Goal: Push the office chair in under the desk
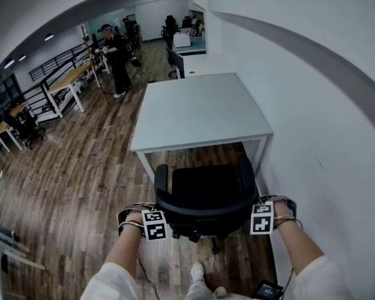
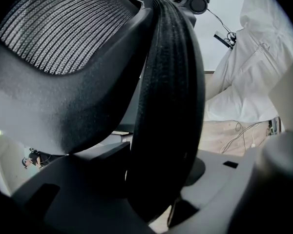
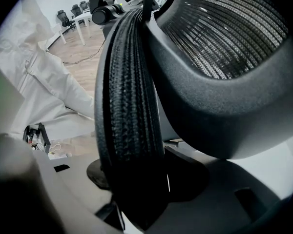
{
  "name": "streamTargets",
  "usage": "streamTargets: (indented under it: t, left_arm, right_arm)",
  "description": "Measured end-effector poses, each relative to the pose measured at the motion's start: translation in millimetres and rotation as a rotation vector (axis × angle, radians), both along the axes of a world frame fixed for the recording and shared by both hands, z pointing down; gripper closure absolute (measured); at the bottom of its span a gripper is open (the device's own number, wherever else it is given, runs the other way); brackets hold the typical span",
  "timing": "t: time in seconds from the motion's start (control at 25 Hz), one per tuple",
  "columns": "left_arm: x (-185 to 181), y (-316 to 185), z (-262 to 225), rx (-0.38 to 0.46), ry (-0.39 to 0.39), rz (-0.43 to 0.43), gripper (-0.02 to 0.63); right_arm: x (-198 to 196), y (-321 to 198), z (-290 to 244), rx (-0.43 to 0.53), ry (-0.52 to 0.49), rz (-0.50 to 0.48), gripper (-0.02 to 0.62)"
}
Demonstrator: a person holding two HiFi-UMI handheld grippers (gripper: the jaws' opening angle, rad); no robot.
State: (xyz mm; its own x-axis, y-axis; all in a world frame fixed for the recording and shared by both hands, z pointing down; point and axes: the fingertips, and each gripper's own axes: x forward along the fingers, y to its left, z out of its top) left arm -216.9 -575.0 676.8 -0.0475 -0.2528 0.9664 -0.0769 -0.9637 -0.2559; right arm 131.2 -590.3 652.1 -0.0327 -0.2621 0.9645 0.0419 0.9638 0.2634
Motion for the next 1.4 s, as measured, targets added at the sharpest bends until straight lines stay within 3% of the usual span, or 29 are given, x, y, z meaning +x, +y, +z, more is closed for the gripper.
streamTargets:
  t: [0.84,1.4]
  left_arm:
    - [-1.8,-118.8,5.5,0.0,0.001,0.007,0.403]
    - [-1.3,-161.8,8.4,-0.025,-0.006,0.016,0.403]
  right_arm:
    - [-1.8,-116.4,3.7,0.0,0.003,0.013,0.356]
    - [6.4,-164.8,15.1,0.021,-0.013,0.046,0.353]
